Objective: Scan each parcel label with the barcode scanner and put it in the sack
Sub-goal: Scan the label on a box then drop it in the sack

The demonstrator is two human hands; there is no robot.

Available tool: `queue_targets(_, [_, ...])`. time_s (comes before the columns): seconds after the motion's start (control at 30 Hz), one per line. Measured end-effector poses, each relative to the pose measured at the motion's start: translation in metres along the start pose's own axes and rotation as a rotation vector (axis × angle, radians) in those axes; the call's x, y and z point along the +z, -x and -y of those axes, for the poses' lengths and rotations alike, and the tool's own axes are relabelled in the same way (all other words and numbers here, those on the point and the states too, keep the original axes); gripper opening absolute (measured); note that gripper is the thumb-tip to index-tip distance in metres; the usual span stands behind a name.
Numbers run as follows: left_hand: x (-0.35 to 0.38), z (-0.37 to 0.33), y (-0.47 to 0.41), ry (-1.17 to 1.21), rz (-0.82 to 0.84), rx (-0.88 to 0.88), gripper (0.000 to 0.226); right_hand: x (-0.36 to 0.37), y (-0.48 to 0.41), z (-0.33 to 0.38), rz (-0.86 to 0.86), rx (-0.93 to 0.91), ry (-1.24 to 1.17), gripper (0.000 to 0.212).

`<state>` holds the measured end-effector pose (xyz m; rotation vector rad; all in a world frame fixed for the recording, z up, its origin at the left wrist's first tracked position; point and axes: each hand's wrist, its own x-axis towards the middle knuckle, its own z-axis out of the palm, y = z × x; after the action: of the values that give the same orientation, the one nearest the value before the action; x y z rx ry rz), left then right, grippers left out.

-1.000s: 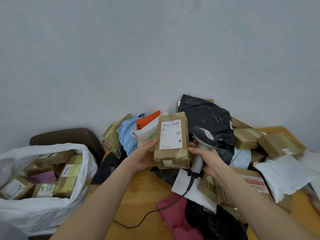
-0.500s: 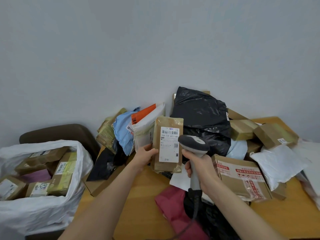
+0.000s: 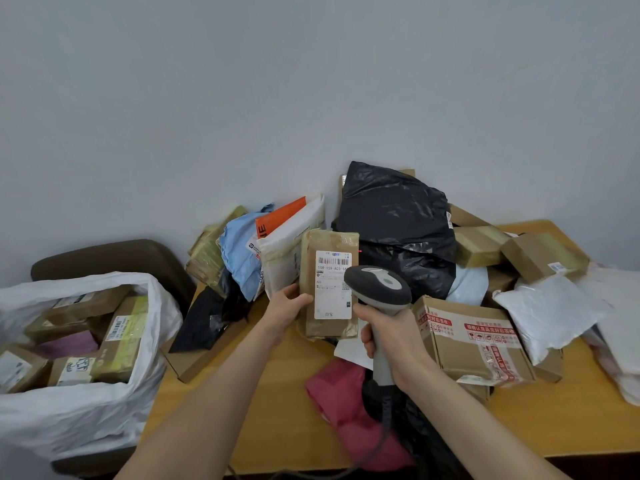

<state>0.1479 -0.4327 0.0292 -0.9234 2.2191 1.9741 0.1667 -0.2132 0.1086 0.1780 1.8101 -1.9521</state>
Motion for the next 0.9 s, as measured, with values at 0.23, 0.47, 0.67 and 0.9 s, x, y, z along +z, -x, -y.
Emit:
queue_targets(0.23, [0.005,-0.001,0.003,-0.017,-0.017,0.013,0.051,-0.003,0.004,0.0,0.008,0.014,-0.004,0.019])
queue_targets(0.47, [0.005,0.001,0.005,-0.033,-0.037,0.021,0.053,-0.003,0.007,0.002,0.006,0.003,-0.001,0.02])
queue_targets(0.67, [0.007,0.002,0.008,-0.012,-0.042,0.034,0.047,-0.006,0.013,0.002,0.019,0.017,0.001,0.021])
queue_targets(0.9, [0.01,0.003,0.01,0.005,-0.041,0.041,0.046,-0.007,0.018,0.006,0.021,-0.001,-0.018,0.019])
